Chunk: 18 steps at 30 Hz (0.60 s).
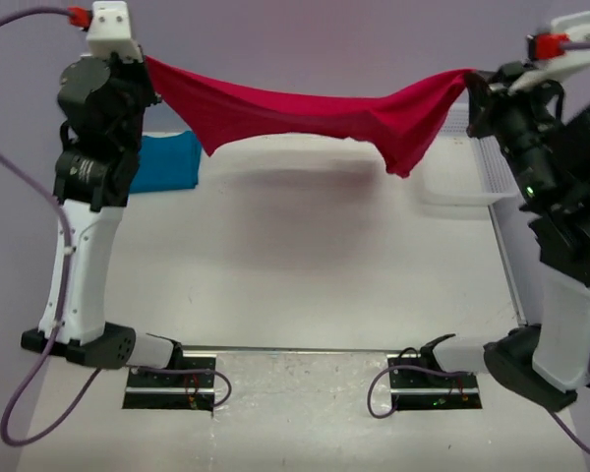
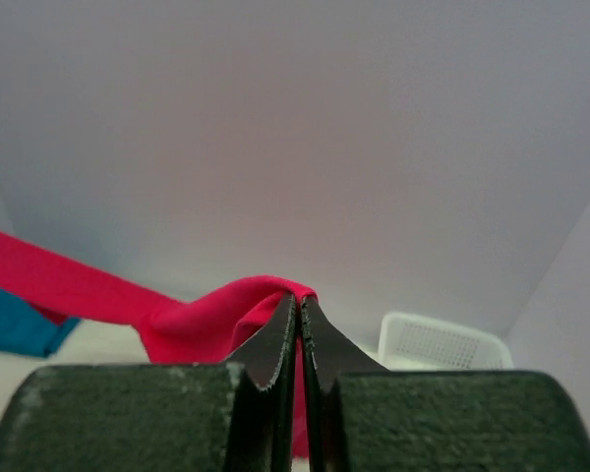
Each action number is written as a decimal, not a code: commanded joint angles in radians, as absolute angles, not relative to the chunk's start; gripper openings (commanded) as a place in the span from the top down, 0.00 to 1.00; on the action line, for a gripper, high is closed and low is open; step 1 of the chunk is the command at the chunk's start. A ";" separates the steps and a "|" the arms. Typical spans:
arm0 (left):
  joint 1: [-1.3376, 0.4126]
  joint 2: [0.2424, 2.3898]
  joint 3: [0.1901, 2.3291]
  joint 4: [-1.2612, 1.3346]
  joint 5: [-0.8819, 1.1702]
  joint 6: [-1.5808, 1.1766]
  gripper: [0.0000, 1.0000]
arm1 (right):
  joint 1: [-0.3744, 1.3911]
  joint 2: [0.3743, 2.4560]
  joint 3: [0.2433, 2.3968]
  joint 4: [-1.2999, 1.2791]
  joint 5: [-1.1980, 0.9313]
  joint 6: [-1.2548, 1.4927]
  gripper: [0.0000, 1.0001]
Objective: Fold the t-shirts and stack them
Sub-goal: Flatten out the tshirt
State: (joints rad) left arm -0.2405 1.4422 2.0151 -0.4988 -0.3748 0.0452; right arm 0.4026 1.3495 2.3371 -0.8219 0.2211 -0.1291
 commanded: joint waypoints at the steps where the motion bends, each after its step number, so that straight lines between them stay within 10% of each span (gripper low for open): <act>1: -0.239 1.278 2.029 -0.489 -0.328 0.034 1.00 | 0.494 1.226 2.417 -0.799 0.356 -0.187 1.00; 18: -0.238 1.485 2.091 -0.397 -0.270 0.025 1.00 | 0.485 1.391 2.434 -0.686 0.345 -0.249 1.00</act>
